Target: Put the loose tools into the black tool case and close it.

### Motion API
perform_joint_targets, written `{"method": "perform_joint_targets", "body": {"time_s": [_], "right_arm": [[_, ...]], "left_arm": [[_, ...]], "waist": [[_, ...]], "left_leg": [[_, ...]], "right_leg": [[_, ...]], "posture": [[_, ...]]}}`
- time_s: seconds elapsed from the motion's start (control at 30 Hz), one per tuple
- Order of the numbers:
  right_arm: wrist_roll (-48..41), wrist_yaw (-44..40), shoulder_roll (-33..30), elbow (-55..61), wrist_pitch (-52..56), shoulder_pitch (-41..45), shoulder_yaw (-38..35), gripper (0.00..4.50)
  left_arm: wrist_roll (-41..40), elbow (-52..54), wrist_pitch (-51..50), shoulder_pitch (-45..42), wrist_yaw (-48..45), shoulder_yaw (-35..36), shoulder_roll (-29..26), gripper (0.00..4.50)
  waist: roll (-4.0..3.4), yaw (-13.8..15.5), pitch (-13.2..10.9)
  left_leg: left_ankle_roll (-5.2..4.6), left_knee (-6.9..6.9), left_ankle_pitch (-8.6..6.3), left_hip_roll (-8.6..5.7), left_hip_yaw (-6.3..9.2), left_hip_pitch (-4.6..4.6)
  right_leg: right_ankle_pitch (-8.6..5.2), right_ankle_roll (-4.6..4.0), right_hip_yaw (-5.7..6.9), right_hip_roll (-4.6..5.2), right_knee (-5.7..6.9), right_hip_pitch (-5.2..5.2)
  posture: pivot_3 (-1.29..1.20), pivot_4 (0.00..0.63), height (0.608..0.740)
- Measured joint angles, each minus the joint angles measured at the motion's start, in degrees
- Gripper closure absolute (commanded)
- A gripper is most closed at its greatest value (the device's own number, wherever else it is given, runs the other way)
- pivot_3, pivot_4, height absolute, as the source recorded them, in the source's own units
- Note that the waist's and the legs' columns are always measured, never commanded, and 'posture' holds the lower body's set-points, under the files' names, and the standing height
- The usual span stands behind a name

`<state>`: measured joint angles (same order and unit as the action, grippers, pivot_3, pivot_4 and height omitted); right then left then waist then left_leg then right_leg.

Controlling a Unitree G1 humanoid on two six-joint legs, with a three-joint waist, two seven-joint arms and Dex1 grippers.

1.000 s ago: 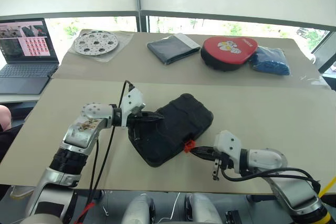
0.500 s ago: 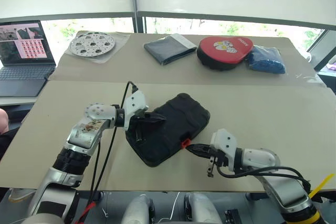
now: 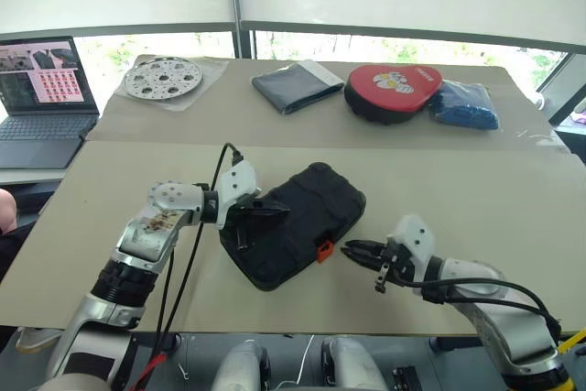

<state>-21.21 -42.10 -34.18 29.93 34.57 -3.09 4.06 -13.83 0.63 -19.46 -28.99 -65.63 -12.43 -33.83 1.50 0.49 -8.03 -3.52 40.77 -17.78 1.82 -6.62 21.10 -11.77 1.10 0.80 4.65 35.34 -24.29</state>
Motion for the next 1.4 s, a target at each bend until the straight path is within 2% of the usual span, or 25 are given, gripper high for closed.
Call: {"method": "perform_joint_targets", "body": {"time_s": [0.23, 0.27, 0.63, 0.67, 0.73, 0.9, 0.97, 1.4], "right_arm": [[-4.34, 6.08, 4.29, 3.22, 10.5, 0.54, 0.67, 0.23], [-4.36, 6.3, 4.34, 3.4, 10.75, 0.69, 0.84, 0.1], [-4.35, 11.3, 7.89, 3.75, 12.19, 2.09, 3.69, 0.1], [-4.34, 11.73, 8.07, 3.75, 12.21, 2.13, 3.87, 0.62], [-4.33, 12.26, 8.23, 3.74, 12.21, 2.27, 4.08, 1.0], [-3.37, 12.47, 7.96, 3.73, 11.85, 2.51, 4.94, 2.79], [-3.0, 12.36, 7.92, 4.18, 11.45, 2.52, 5.46, 3.26], [-3.12, 9.66, 6.17, 4.85, 7.17, 0.01, 3.99, 3.26]], "left_arm": [[0.0, -0.09, -0.43, -0.16, -0.31, -0.05, -0.04, 4.5], [0.0, -0.1, -0.44, -0.19, -0.34, -0.06, -0.06, 4.5], [0.0, -0.28, -0.5, -0.38, -0.89, -0.04, -0.46, 4.5], [0.0, -0.24, -0.53, -0.34, -0.91, -0.01, -0.59, 4.5], [-0.01, -0.21, -0.6, -0.33, -0.94, 0.03, -0.73, 4.5], [-0.02, -0.05, -0.64, -0.19, -0.91, 0.12, -0.79, 4.5], [-0.02, -0.05, -0.71, -0.16, -0.86, 0.16, -0.81, 4.5], [-0.02, -0.29, -0.51, -0.16, -0.76, 0.08, -0.85, 4.5]], "waist": [[-0.04, 0.04, 0.03], [-0.04, 0.04, 0.03], [-0.04, -0.12, 0.04], [-0.05, -0.23, 0.04], [-0.05, -0.34, 0.04], [-0.05, -0.44, 0.04], [-0.03, -0.45, 0.05], [-0.02, -0.32, 0.06]], "left_leg": [[-0.1, 0.0, -0.06, 0.0, 0.01, 0.0], [-0.1, 0.0, -0.06, 0.0, 0.01, 0.0], [-0.09, 0.0, -0.06, 0.01, 0.01, 0.01], [-0.09, 0.0, -0.06, 0.01, 0.01, 0.01], [-0.09, 0.0, -0.05, 0.01, 0.01, 0.0], [-0.09, -0.01, -0.05, 0.02, 0.01, 0.01], [-0.09, -0.01, -0.05, 0.02, 0.01, 0.0], [-0.1, -0.01, -0.06, 0.02, 0.02, 0.04]], "right_leg": [[0.0, -0.01, 0.01, 0.01, 0.0, 0.0], [0.0, -0.01, 0.01, 0.01, -0.01, 0.0], [0.0, 0.0, 0.01, -0.02, -0.01, -0.01], [0.0, -0.01, 0.01, -0.02, 0.0, -0.01], [0.0, -0.01, 0.01, -0.02, 0.01, -0.01], [0.0, -0.01, 0.02, -0.02, 0.0, -0.01], [0.0, 0.0, 0.02, -0.03, 0.0, -0.01], [0.0, -0.01, 0.02, -0.02, -0.03, -0.03]], "posture": [[0.0, 0.15, 0.74], [0.0, 0.15, 0.74], [0.0, 0.15, 0.74], [0.0, 0.15, 0.74], [0.0, 0.15, 0.74], [0.0, 0.15, 0.74], [0.0, 0.15, 0.74], [0.0, 0.15, 0.74]]}}
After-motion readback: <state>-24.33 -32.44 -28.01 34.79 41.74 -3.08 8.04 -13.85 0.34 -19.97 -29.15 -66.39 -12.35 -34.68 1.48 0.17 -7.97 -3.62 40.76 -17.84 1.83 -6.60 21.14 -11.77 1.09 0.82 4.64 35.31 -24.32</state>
